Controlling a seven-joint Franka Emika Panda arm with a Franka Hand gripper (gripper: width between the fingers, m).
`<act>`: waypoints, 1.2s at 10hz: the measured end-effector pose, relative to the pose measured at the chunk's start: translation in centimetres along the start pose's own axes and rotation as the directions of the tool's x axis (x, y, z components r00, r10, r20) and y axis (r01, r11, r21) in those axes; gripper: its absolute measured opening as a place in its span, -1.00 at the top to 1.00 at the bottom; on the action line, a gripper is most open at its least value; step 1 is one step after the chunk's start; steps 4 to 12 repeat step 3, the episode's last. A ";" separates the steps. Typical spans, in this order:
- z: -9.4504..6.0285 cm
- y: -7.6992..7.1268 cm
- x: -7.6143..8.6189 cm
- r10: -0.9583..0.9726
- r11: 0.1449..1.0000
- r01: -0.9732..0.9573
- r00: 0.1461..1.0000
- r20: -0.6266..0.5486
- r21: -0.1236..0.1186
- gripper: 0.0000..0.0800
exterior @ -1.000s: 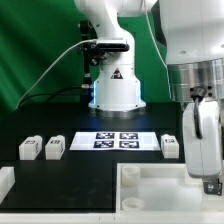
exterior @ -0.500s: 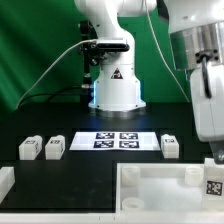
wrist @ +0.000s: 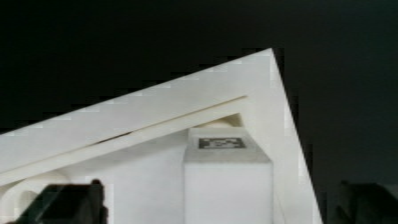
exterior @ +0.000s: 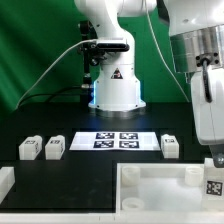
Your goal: Assemble one leg
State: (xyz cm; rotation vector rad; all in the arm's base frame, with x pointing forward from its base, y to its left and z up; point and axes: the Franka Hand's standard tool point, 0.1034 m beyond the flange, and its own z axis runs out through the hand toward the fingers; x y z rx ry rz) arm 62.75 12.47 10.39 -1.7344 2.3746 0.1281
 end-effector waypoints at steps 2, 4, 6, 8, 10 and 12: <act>0.0 0.0 0.0 -0.001 1.000 0.001 1.000 0.000 0.000 -0.62; 0.0 0.0 0.0 -0.001 1.000 0.001 1.000 0.000 0.000 -0.62; 0.0 0.0 0.0 -0.001 1.000 0.001 1.000 0.000 0.000 -0.62; 0.0 0.0 0.0 -0.001 1.000 0.001 1.000 0.000 0.000 -0.62; 0.0 0.0 0.0 -0.001 1.000 0.001 1.000 0.000 0.000 -0.62; 0.0 0.0 0.0 -0.001 1.000 0.001 1.000 0.000 0.000 -0.62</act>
Offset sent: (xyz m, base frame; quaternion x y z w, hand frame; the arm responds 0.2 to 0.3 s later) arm 0.0000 0.0000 0.0000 0.0000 0.0000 0.0000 1.0000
